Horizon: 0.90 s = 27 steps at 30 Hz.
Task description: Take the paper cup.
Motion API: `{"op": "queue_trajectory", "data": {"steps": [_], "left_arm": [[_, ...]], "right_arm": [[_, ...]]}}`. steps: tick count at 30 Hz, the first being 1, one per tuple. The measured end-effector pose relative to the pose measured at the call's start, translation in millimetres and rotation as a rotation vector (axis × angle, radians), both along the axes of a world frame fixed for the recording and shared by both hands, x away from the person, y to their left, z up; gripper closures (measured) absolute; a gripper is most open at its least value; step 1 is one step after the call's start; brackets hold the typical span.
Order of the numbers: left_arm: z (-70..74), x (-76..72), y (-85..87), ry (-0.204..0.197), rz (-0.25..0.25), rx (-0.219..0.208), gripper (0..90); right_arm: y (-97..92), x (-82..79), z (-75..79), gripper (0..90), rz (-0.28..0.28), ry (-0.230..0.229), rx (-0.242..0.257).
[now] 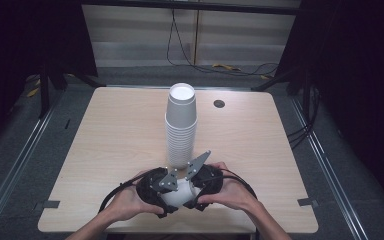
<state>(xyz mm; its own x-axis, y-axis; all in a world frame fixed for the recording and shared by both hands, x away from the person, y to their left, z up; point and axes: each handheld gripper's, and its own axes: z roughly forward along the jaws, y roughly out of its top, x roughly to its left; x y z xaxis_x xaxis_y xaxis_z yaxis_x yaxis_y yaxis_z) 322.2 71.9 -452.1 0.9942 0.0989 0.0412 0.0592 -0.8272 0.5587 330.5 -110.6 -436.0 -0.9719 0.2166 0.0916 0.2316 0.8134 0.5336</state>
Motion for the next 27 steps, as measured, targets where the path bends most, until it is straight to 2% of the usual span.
{"op": "queue_trajectory", "data": {"steps": [12, 14, 15, 17, 18, 19, 20, 21, 27], "left_arm": [[-0.6, -8.0, -4.3, -0.015, -0.033, 0.014, 15.8], [-0.3, -7.8, -3.9, -0.023, -0.033, 0.018, 15.9], [-5.0, -12.2, -6.3, 0.008, 0.032, -0.061, 15.9], [-4.4, -10.4, -5.3, 0.002, 0.012, -0.047, 15.9], [-6.5, -12.2, -6.3, 0.001, 0.036, -0.069, 15.9], [-5.1, -10.5, -5.5, 0.001, 0.011, -0.051, 15.9], [-6.1, -11.6, -5.9, -0.007, 0.024, -0.063, 16.0], [-0.8, -7.0, -2.8, -0.018, -0.044, 0.016, 16.0], [-1.7, -6.4, -2.2, -0.024, -0.035, -0.009, 15.3]], "right_arm": [[7.1, -1.4, -7.5, 15.9, 0.041, 0.044, 0.013], [7.2, -1.6, -7.4, 20.5, 0.044, 0.053, 0.013], [7.2, -2.3, -7.1, 20.9, 0.044, 0.054, 0.013], [7.6, -2.4, -6.8, 21.5, 0.048, 0.051, 0.019], [7.9, -2.5, -6.3, 21.6, 0.045, 0.047, 0.014], [8.0, -2.5, -6.2, 21.8, 0.047, 0.045, 0.013], [8.1, -2.9, -5.9, 22.0, 0.044, 0.052, 0.011], [8.0, -3.0, -5.8, 22.1, 0.043, 0.052, 0.011], [8.2, -2.7, -4.5, 22.6, 0.047, 0.052, 0.015]]}}
